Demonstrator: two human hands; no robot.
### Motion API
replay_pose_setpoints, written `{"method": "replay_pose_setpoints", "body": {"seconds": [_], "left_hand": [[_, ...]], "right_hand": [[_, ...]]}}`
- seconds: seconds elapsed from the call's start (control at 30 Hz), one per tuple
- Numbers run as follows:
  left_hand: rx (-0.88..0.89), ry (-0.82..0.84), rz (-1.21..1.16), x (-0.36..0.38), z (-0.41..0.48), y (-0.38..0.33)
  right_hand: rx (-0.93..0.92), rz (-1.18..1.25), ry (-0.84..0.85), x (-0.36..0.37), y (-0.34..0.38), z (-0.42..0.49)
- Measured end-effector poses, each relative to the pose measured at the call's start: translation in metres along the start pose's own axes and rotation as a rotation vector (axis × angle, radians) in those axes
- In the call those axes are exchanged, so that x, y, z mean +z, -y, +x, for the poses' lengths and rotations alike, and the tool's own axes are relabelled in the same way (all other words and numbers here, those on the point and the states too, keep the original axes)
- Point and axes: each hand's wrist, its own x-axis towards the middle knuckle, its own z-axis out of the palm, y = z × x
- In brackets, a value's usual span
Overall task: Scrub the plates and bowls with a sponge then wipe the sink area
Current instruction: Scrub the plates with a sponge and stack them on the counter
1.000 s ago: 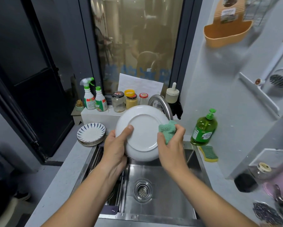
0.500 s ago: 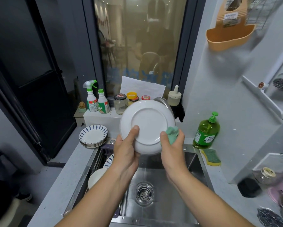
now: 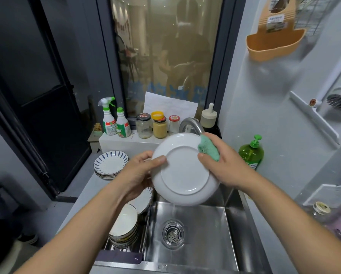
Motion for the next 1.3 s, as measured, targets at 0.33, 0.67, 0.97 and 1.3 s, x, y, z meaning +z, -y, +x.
{"method": "replay_pose_setpoints", "body": {"seconds": [0.33,0.67,0.97,1.3], "left_hand": [[0.048,-0.052,-0.084,0.02,0.01,0.0],[0.01,-0.248,-0.534,0.044,0.011,0.023],[0.071,-0.316,-0.697,0.046,0.015,0.024],[-0.021,-0.158,-0.744,0.063,-0.01,0.025]], "right_hand": [[-0.008,-0.084,-0.085,0.02,-0.004,-0.003],[0.206,0.36,-0.441,0.084,-0.01,-0.016],[0.216,0.471,-0.448,0.111,0.005,-0.025],[0.217,0.538,-0.468,0.067,0.01,0.0]]}}
